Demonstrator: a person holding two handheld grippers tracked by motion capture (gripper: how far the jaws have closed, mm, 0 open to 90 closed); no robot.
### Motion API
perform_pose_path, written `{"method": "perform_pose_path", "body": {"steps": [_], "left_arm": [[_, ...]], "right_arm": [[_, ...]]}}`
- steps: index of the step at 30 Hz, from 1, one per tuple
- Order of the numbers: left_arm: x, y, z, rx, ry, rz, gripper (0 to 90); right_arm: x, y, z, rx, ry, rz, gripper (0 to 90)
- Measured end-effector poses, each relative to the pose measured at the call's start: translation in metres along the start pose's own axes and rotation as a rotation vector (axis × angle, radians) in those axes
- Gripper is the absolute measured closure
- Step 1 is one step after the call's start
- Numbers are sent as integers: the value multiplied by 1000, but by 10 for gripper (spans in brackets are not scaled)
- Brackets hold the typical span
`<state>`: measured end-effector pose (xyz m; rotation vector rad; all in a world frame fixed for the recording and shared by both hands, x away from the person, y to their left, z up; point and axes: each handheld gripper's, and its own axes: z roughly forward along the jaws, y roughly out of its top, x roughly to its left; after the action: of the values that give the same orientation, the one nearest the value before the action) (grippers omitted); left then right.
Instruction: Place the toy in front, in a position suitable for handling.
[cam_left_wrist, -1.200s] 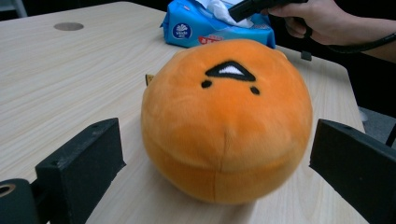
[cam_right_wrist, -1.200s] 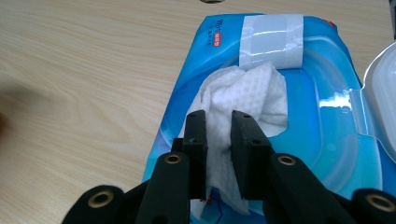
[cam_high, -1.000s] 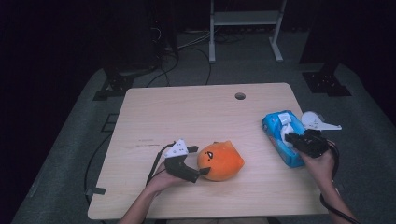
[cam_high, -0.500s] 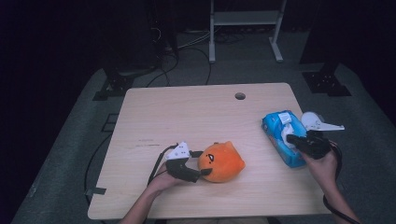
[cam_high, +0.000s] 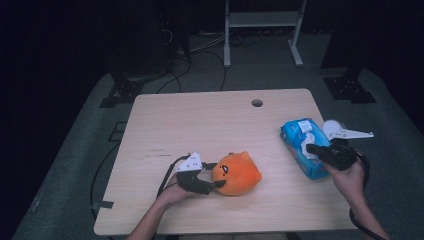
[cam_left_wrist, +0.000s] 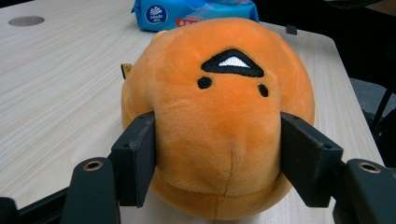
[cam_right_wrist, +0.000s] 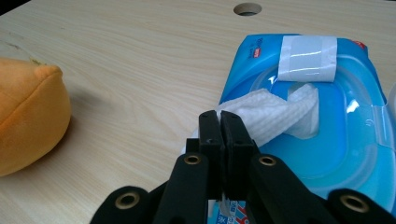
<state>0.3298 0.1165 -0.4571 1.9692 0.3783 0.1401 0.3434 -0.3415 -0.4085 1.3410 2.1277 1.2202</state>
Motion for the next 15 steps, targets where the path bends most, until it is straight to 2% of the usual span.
{"method": "perform_pose_path", "body": {"steps": [5,12,15], "left_arm": [[0,0,0,1,-1,5,334],[0,0,0,0,-3,3,328],[0,0,0,0,-3,3,321]], "right_arm": [[0,-2,0,3,21,14,878],[5,0,-3,-44,125,72,879],[13,6,-7,-61,147,58,879]]}}
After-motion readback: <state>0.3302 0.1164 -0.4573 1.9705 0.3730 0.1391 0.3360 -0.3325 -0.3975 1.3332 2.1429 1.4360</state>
